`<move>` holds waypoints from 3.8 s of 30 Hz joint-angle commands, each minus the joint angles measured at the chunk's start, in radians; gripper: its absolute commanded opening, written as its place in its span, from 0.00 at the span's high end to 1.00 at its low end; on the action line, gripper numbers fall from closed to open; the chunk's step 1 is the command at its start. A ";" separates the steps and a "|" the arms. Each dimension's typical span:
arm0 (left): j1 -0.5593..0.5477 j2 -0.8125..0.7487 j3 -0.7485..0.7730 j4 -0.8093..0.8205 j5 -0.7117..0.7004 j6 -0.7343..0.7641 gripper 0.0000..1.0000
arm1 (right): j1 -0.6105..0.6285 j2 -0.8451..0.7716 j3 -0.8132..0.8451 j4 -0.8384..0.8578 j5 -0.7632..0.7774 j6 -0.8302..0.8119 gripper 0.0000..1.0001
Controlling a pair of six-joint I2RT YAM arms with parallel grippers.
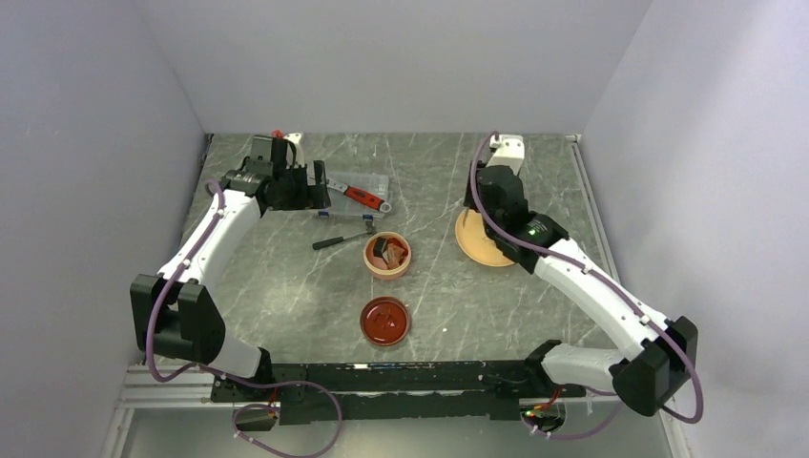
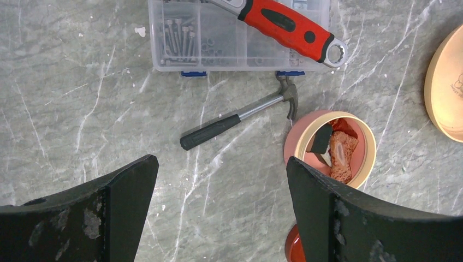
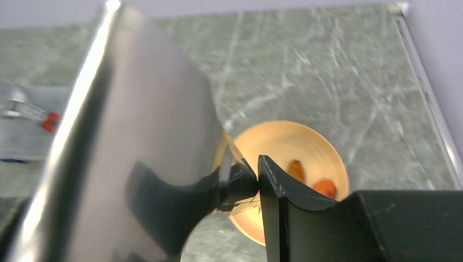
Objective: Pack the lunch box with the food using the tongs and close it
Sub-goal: Pick up the fake food from the plate, then place the fake food in the packing box, then pick up the fake food from the plate.
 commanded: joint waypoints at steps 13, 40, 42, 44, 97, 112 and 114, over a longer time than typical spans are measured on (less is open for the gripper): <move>0.005 -0.015 -0.001 0.035 -0.011 0.005 0.06 | -0.358 0.086 -0.178 0.175 -0.287 -0.122 0.50; 0.005 -0.009 0.001 0.032 -0.008 0.008 0.06 | -0.415 0.153 -0.219 0.215 -0.305 -0.101 0.65; 0.005 -0.009 0.002 0.031 -0.010 0.007 0.06 | -0.415 0.136 -0.222 0.213 -0.313 -0.103 0.71; 0.005 -0.009 0.003 0.031 -0.009 0.007 0.06 | -0.414 0.114 -0.226 0.211 -0.318 -0.108 0.75; 0.005 -0.027 0.005 0.025 -0.019 0.015 0.06 | 0.159 0.356 0.114 0.271 -0.794 -0.249 0.80; 0.005 -0.030 0.006 0.025 -0.017 0.013 0.06 | 0.163 0.340 0.122 0.263 -0.777 -0.247 0.56; 0.005 -0.032 0.004 0.026 -0.020 0.013 0.06 | 0.164 0.326 0.118 0.266 -0.776 -0.243 0.58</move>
